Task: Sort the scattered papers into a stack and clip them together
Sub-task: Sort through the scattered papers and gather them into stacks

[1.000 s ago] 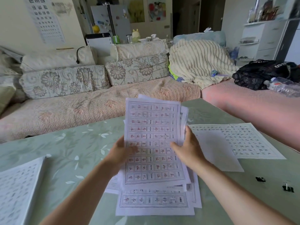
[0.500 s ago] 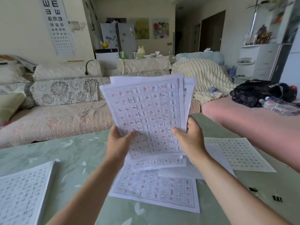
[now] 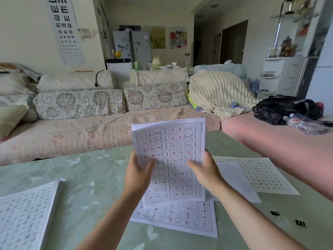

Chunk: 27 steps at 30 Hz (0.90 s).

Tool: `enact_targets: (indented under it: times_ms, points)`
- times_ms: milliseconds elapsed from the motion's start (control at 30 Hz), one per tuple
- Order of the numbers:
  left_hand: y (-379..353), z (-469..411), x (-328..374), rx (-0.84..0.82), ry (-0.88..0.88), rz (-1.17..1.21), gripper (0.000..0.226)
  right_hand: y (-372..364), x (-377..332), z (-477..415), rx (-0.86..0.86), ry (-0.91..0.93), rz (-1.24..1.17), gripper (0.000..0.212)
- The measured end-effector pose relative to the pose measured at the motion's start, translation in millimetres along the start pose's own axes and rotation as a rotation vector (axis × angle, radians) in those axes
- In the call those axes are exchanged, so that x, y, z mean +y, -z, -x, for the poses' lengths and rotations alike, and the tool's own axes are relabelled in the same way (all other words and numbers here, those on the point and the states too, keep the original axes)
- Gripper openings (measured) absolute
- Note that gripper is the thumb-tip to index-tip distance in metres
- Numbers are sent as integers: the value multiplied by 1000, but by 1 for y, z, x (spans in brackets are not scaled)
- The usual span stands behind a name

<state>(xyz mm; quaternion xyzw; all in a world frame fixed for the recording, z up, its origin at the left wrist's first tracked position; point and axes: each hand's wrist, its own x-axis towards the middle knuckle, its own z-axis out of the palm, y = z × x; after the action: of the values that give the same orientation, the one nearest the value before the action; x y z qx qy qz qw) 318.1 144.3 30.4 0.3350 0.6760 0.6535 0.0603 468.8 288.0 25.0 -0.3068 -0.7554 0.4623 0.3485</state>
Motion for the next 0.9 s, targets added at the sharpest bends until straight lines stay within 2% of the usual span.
enact_targets:
  times_ms: [167,267,400,467,600,733,900]
  points:
    - [-1,7,-8,160,-53,-40,27,-9,2,-1,34,5,33,31]
    - [1,6,-5,245,-99,-37,27,-14,-3,-2,62,30,8,33]
    - [2,12,-14,140,-8,-98,26,-25,3,3,-22,-47,45,38]
    - [4,14,-21,96,55,-142,25,-32,5,2,-10,-75,58,40]
    - [24,7,-25,117,112,-255,17,-46,-7,1,-26,-95,80,41]
    - [68,1,-20,103,143,-315,24,-74,-26,13,-90,-124,61,33]
    - [151,8,-28,139,172,-414,49,-135,-57,35,-190,-181,-44,42]
